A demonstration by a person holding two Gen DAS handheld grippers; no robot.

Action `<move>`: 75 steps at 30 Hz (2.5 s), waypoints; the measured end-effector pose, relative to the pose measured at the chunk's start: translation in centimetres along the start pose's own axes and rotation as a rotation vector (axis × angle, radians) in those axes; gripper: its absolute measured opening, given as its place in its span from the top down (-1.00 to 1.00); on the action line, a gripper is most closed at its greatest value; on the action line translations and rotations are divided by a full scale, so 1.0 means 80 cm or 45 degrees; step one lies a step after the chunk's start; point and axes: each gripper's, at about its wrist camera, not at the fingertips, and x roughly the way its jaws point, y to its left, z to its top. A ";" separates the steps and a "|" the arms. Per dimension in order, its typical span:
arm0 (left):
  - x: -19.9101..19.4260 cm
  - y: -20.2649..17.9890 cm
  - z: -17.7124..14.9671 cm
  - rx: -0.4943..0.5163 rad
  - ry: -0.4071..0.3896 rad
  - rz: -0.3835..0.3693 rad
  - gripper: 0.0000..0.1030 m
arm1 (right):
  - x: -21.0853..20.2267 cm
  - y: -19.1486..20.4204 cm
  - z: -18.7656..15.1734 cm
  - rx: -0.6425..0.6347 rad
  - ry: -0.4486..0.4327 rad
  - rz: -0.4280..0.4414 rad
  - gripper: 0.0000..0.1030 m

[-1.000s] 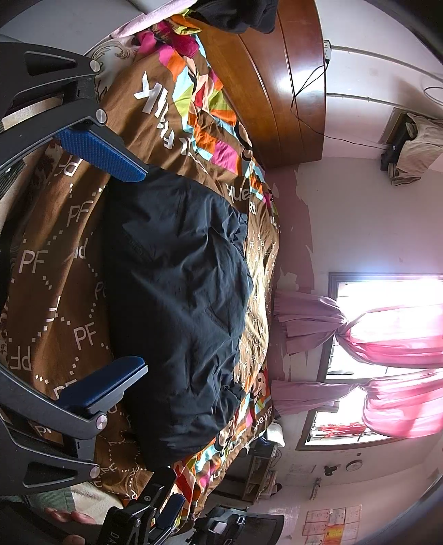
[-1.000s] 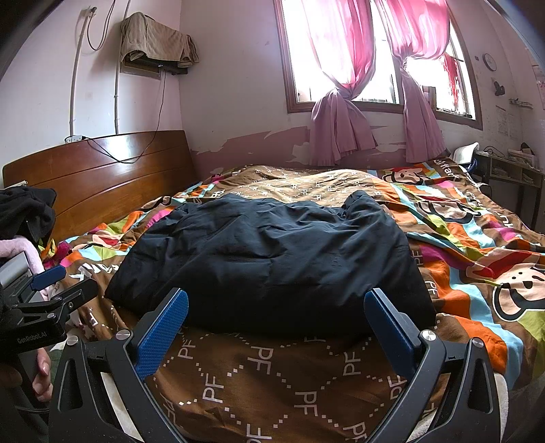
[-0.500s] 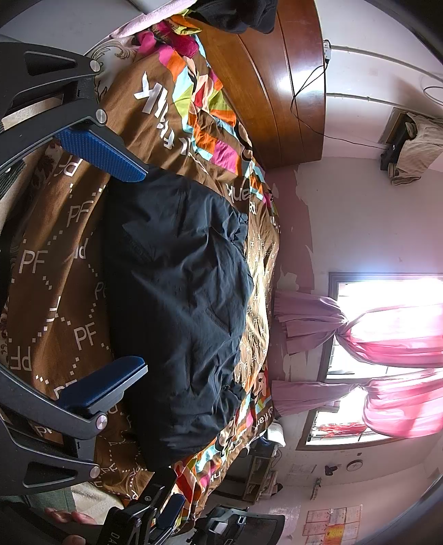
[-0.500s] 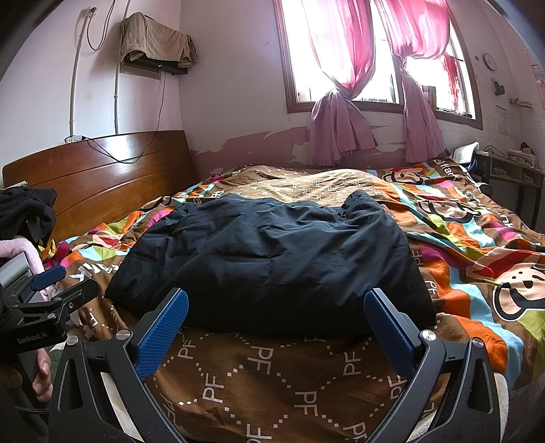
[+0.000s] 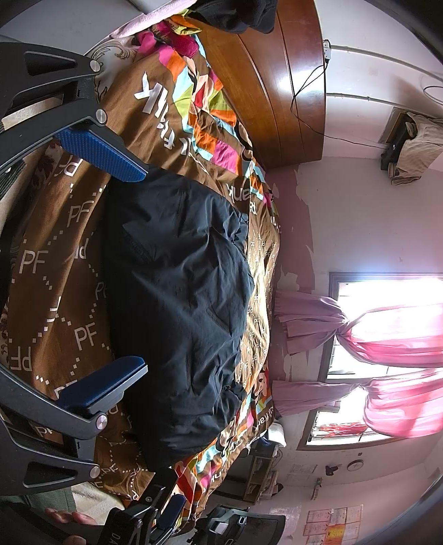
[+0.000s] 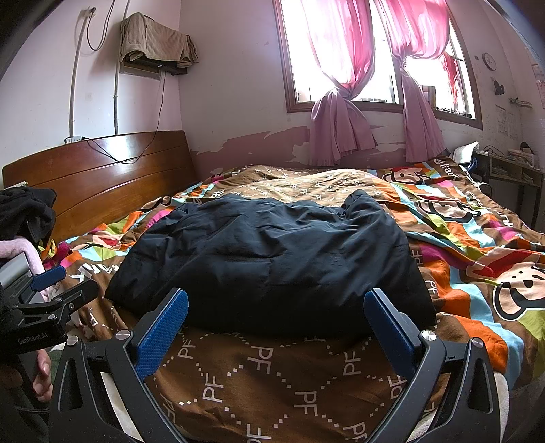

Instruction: Fold large clothes

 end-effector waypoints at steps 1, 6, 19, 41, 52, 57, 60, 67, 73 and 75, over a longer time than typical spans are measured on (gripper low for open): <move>0.000 0.000 0.000 0.000 0.000 0.000 -1.00 | 0.000 0.000 0.000 0.000 0.000 0.000 -0.98; 0.000 0.000 0.000 0.002 0.001 -0.001 -1.00 | 0.000 0.000 0.000 0.001 0.000 0.000 -0.97; 0.000 0.000 0.000 0.003 0.001 -0.001 -1.00 | 0.000 0.000 0.000 0.001 0.000 0.000 -0.97; 0.000 0.002 0.001 0.006 0.004 -0.003 -1.00 | 0.000 0.001 0.000 0.002 -0.003 -0.001 -0.97; 0.002 0.005 -0.001 0.002 0.013 0.031 -1.00 | 0.001 0.002 -0.001 0.004 -0.004 -0.002 -0.97; 0.001 0.011 -0.002 -0.005 0.003 0.030 -1.00 | 0.001 0.003 -0.001 0.002 -0.005 -0.001 -0.97; -0.001 0.011 -0.001 0.005 0.002 0.024 -1.00 | 0.001 0.005 -0.002 -0.001 -0.008 0.000 -0.97; -0.001 0.008 -0.001 0.028 -0.011 0.013 -1.00 | 0.001 0.008 -0.002 0.000 -0.008 -0.001 -0.97; -0.001 0.008 -0.001 0.031 -0.013 0.012 -1.00 | 0.001 0.008 -0.002 0.001 -0.009 -0.002 -0.97; -0.002 0.008 -0.001 0.030 -0.013 0.011 -1.00 | 0.001 0.008 -0.002 0.000 -0.008 -0.001 -0.97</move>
